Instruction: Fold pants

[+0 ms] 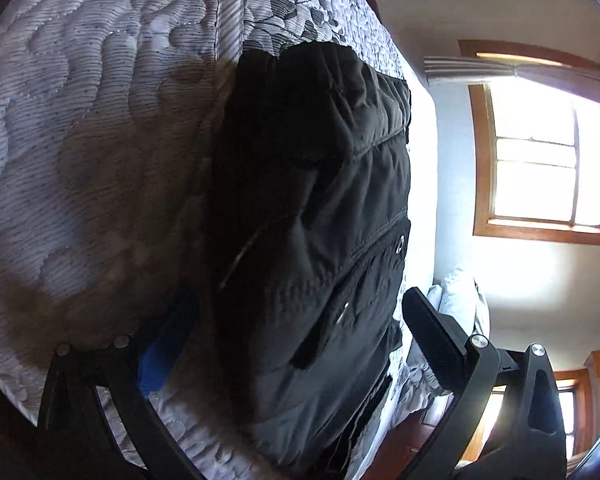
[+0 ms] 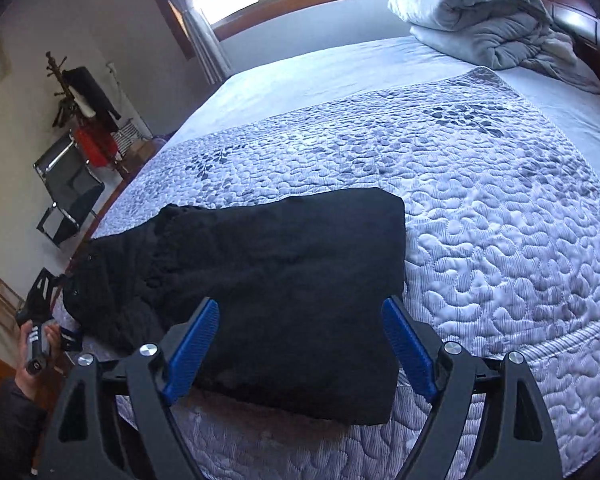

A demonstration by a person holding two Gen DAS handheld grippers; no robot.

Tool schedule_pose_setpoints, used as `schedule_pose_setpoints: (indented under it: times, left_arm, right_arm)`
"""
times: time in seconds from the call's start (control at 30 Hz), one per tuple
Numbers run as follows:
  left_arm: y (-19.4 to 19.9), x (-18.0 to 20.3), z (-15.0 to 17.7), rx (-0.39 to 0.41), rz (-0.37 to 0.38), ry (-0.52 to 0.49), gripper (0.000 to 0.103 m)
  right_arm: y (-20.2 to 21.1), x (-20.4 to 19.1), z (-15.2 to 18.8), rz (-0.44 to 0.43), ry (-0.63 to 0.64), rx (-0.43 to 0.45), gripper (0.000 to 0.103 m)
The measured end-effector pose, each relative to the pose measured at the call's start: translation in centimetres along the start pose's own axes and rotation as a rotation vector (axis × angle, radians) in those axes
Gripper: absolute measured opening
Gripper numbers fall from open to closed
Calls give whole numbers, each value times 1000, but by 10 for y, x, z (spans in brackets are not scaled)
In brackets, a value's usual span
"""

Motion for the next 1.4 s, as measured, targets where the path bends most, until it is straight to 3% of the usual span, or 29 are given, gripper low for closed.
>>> schedule_pose_setpoints:
  times: [0.07, 0.2, 0.3, 0.37, 0.57, 0.67, 0.77, 0.87, 1.07, 1.2, 1.4]
  left_arm:
    - [-5, 4, 3, -9, 51, 15, 99]
    - [-19, 18, 17, 7, 53, 1, 92]
    - [-24, 21, 23, 12, 18, -9, 80]
    - [-26, 21, 20, 18, -27, 16, 60]
    - [-27, 16, 17, -50, -43, 32, 39]
    - [-29, 21, 6, -85, -63, 13, 35]
    - [-28, 21, 4, -78, -49, 51, 27]
    - [-24, 30, 11, -67, -30, 18, 17]
    - [-17, 88, 40, -15, -66, -242, 13]
    - [-17, 130, 67, -2, -46, -389, 13]
    - [-35, 198, 133, -22, -87, -730, 14]
  right_arm:
    - [-4, -2, -1, 0, 4, -7, 85]
    - [-8, -2, -2, 1, -10, -14, 85]
    - [-9, -1, -3, 7, -14, -12, 89]
    - [-8, -1, -3, 12, -15, -7, 91]
    - [-13, 2, -2, 14, -21, -18, 91]
    - [-15, 2, 0, 13, -28, -23, 91]
    - [-15, 1, 0, 14, -21, -23, 91]
    - [-14, -1, 0, 24, -3, -21, 91]
    - [-13, 5, 0, 25, -26, -15, 92]
    - [-12, 6, 0, 22, -34, -12, 92]
    - [-10, 13, 1, 21, -51, -2, 92]
Point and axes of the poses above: each gripper's, at about its wrist camera, not at the fingertips, and y roughly against the way its jaws point, x to its right, z to its underside, the point moved 1 cm from there along -y, roughly the way its jaws point, and after that the axes turned 7 degrees about -x, right-handed, at the moved point
